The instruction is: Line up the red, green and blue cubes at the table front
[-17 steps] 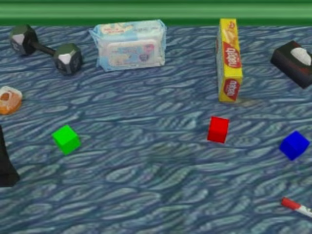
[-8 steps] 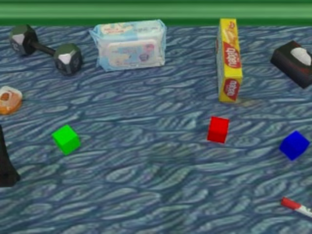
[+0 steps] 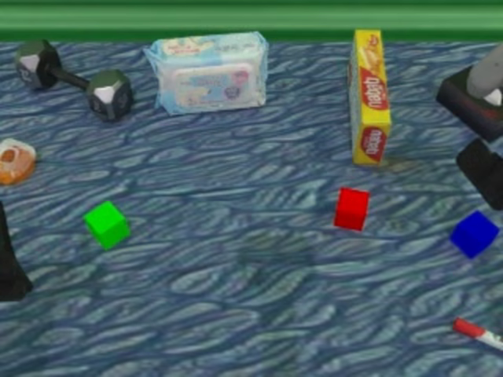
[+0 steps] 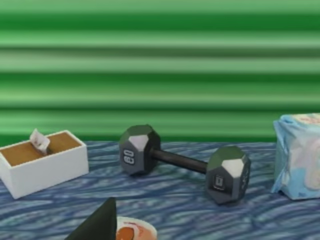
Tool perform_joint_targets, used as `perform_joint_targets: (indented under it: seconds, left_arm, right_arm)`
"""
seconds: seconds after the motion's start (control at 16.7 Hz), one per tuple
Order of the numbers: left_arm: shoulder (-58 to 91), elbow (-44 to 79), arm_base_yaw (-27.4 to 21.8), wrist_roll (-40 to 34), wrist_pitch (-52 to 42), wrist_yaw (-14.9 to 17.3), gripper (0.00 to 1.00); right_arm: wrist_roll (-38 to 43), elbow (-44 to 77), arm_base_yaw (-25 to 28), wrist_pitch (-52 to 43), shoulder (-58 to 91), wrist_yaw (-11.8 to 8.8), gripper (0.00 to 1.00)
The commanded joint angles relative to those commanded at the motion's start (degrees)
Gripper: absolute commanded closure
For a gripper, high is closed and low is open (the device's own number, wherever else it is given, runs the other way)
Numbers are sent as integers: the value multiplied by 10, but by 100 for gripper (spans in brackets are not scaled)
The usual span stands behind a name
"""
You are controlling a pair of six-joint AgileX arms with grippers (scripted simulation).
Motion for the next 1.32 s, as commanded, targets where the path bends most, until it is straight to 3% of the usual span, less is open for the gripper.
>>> perform_joint_targets:
  seconds: [0.36, 0.66, 1.32]
  left_arm:
    - [0, 0, 0, 0, 0, 0, 0]
    - [0, 0, 0, 0, 0, 0, 0]
    - [0, 0, 0, 0, 0, 0, 0]
  right_arm:
    - [-125, 268, 69, -178, 353, 0, 0]
    - [-193, 427, 106, -263, 517, -1, 0]
    - [-211, 452, 115, -257, 569, -1, 0]
